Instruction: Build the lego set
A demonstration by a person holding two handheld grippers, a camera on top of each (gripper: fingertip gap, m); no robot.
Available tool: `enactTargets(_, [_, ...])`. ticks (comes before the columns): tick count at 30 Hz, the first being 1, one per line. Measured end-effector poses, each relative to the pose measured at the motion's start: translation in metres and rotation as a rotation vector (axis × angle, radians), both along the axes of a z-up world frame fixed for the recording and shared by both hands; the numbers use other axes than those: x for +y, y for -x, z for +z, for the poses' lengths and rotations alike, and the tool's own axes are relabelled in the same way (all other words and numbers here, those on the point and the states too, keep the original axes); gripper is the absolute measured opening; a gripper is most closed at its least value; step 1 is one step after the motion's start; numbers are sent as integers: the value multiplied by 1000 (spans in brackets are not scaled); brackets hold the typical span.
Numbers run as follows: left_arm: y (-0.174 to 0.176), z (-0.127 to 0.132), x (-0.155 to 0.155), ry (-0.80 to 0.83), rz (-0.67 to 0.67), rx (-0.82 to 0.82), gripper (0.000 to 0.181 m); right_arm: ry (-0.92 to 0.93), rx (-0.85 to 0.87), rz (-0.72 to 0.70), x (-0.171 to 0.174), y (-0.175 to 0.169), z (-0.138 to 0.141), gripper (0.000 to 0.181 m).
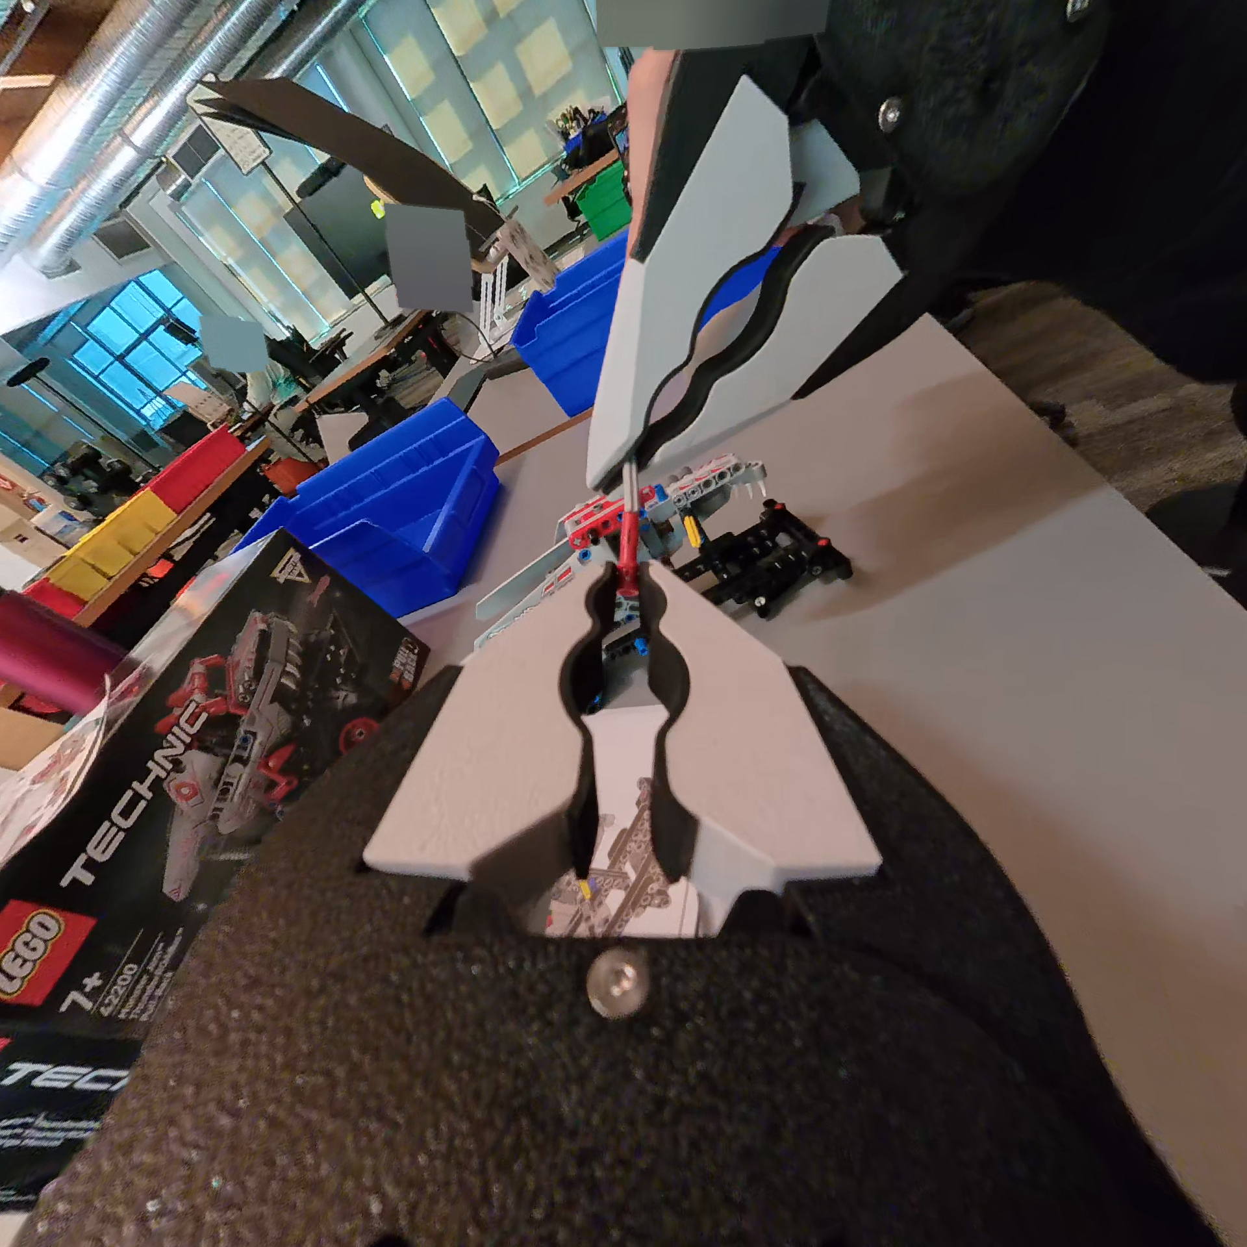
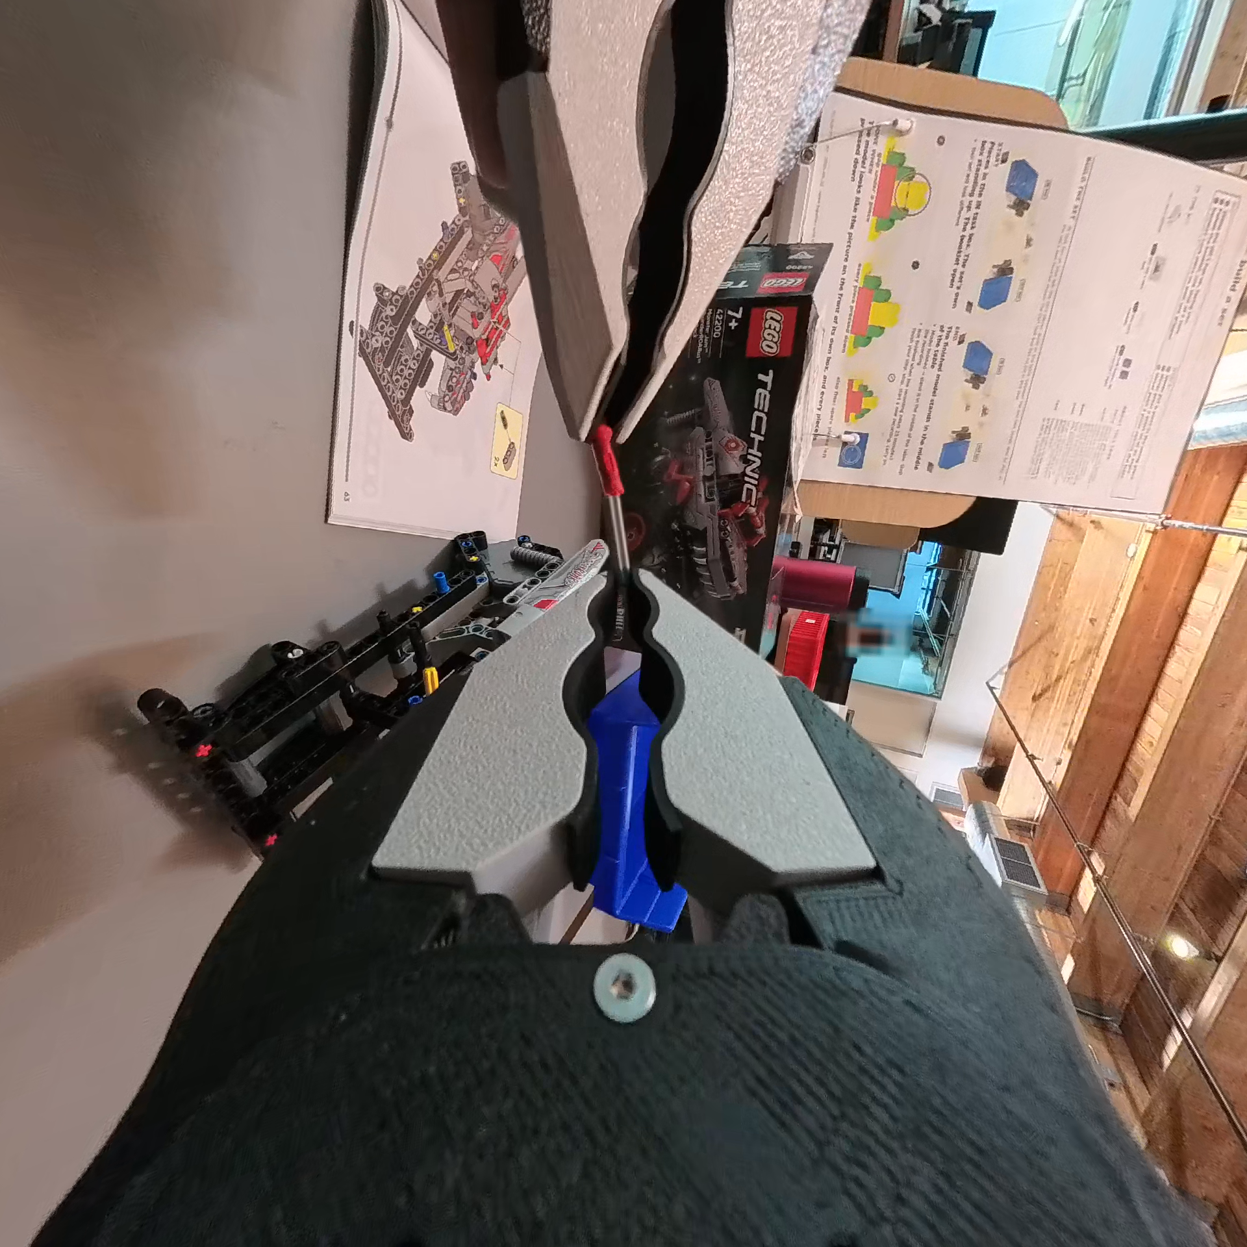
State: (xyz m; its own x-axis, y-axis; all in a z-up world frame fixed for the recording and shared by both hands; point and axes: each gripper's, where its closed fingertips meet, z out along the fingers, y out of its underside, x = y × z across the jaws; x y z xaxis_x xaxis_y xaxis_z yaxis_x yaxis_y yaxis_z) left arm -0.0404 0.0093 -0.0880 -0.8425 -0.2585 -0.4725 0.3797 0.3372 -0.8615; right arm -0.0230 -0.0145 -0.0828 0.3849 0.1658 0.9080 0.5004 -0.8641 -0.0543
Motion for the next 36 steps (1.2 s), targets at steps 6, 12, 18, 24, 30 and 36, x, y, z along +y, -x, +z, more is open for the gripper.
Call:
enactTargets(6, [-1,-2,1,-31,21,-17,4,9,4,-8,0,-2,-3,2])
enactTargets(12, [-3,-3,2,-51,40,-33,4,23,-7,-10,1,-1,-4,1])
enactTargets(18, [-1,-2,1,-65,47,-50,4,50,-32,-24,1,-2,-3,1])
enactTargets(24, [1,5,0,-18,34,-72,4,6,-28,-14,0,-6,-3,1])
enactTargets(30, [19,48,11,316,-140,48,4,-154,-45,39,3,2,23,1])
enactTargets(36, [23,54,15,375,-178,70,4,-138,-78,38,5,3,25,1])
